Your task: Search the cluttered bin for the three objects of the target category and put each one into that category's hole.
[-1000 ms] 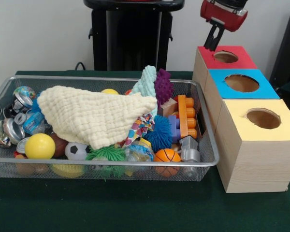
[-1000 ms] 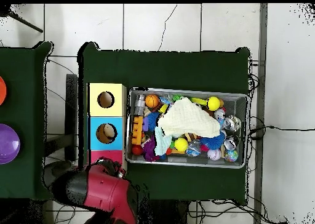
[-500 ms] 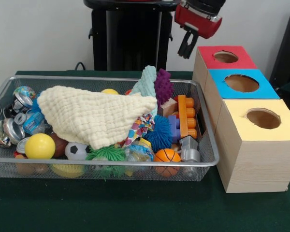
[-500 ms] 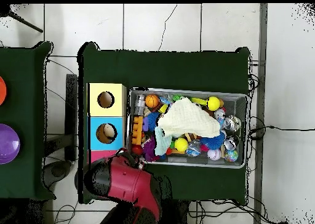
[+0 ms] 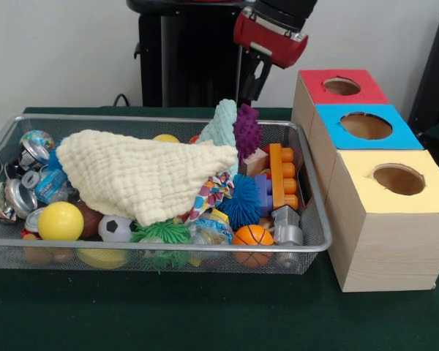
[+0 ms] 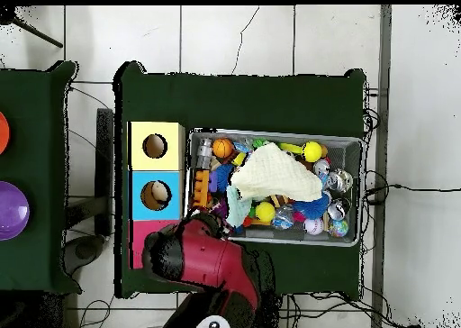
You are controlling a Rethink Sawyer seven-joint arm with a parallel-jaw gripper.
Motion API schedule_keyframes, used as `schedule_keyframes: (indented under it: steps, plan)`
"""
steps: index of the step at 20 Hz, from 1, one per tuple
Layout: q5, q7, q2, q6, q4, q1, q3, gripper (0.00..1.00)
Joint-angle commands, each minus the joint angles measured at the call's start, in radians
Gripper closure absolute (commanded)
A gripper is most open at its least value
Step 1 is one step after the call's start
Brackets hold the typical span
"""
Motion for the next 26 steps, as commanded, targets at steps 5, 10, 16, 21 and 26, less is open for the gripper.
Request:
schedule_keyframes:
  steps: [5, 10, 16, 21, 26]
  plan:
    - [-0.166, -0.019, 0.08, -0.097, -0.082, -0.078, 0.128, 1.0]
    - [-0.249, -0.087, 0.062, -0.091, -0.081, -0.195, 0.221, 1.0]
    - [-0.355, -0.169, 0.021, -0.058, -0.042, -0.4, 0.413, 1.0]
    - [-0.446, -0.207, -0.011, -0.019, -0.027, -0.533, 0.544, 1.0]
    - [-0.505, -0.193, -0.024, 0.037, -0.034, -0.585, 0.583, 1.0]
